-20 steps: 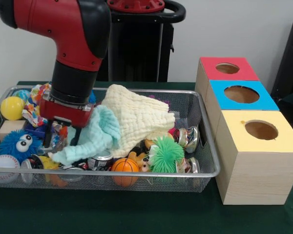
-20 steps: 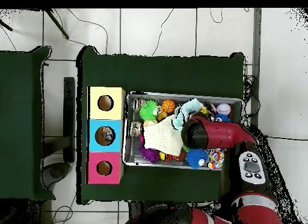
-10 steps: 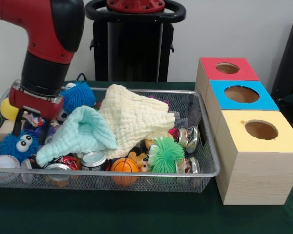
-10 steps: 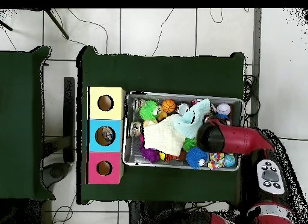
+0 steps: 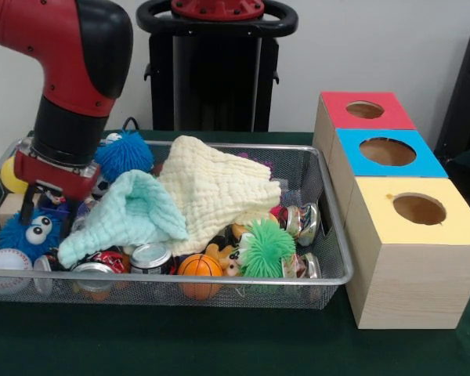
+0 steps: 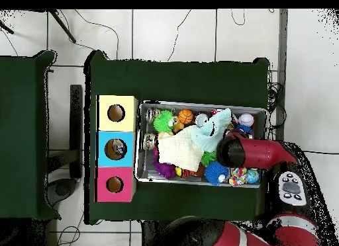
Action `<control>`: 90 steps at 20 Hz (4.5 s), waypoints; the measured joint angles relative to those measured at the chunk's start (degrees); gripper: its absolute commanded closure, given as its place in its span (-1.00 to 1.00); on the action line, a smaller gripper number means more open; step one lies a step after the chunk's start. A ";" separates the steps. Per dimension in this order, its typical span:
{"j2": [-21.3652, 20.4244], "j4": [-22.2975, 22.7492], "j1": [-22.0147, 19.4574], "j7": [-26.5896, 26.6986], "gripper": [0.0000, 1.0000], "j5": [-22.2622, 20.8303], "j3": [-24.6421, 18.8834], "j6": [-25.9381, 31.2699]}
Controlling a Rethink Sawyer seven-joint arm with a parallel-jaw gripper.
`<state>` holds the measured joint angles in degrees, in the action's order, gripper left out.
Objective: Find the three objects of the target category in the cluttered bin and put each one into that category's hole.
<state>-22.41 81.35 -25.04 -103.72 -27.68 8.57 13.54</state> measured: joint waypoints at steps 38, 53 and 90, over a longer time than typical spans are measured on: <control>0.67 3.10 1.02 -0.01 -1.00 6.45 -2.85 -0.01; 2.97 1.20 0.21 -0.01 -1.00 4.64 -1.60 0.16; -2.75 1.15 -3.00 -0.01 -1.00 -0.40 -2.37 17.52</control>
<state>-25.16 82.50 -28.04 -103.73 -28.07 6.19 31.06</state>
